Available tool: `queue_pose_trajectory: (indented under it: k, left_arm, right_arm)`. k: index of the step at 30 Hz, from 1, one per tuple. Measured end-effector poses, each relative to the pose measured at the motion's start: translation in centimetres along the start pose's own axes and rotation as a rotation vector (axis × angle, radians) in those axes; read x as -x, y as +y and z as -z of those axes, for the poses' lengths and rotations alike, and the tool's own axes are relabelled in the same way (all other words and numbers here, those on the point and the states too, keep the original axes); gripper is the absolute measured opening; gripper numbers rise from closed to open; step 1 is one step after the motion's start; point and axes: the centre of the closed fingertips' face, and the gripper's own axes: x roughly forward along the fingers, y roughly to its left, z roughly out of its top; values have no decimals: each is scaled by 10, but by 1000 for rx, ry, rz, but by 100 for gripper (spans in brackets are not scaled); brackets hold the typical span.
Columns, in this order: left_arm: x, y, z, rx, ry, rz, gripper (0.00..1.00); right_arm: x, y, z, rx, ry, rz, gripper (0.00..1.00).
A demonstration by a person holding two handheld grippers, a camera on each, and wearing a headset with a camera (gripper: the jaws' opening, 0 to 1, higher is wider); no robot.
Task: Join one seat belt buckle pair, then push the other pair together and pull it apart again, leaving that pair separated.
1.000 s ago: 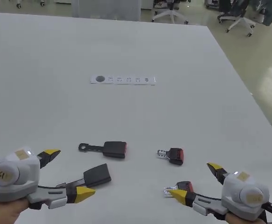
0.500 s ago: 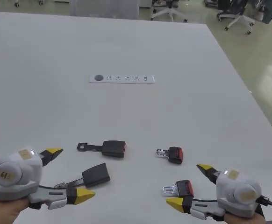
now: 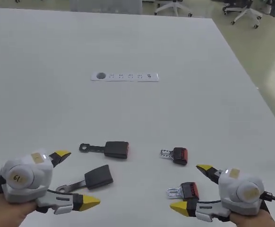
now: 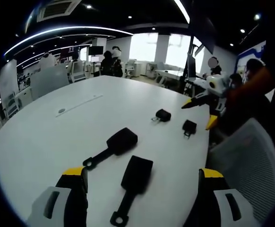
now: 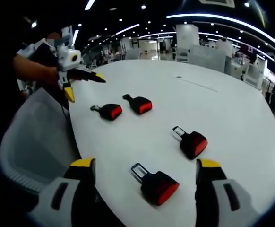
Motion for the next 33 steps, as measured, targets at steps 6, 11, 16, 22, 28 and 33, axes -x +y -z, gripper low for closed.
queue_pose_trajectory:
  k: [6,11,16,22,28,33]
  left_arm:
    - [-8,3,3,-7,12,11,99]
    - [-11,6,4,-24,28,24,99]
    - [-16,9,10,-34,47,33,97]
    - [-22,12,18,-40,75,40,95]
    - [-31,11,26,-52,112,61,92]
    - [-40,10,33,-87,136,78,84]
  right_arm:
    - [-3,-2,6,27,36,-37,87]
    - [-5,-5,12,49,70,-66,85]
    - [-7,-8,19,86,113,-98,82]
    - [-10,-9,25,124,149,-142,78]
    - [-12,-11,37,171,203,-187,77]
    - [-12,-12,45,206,243,-220,74]
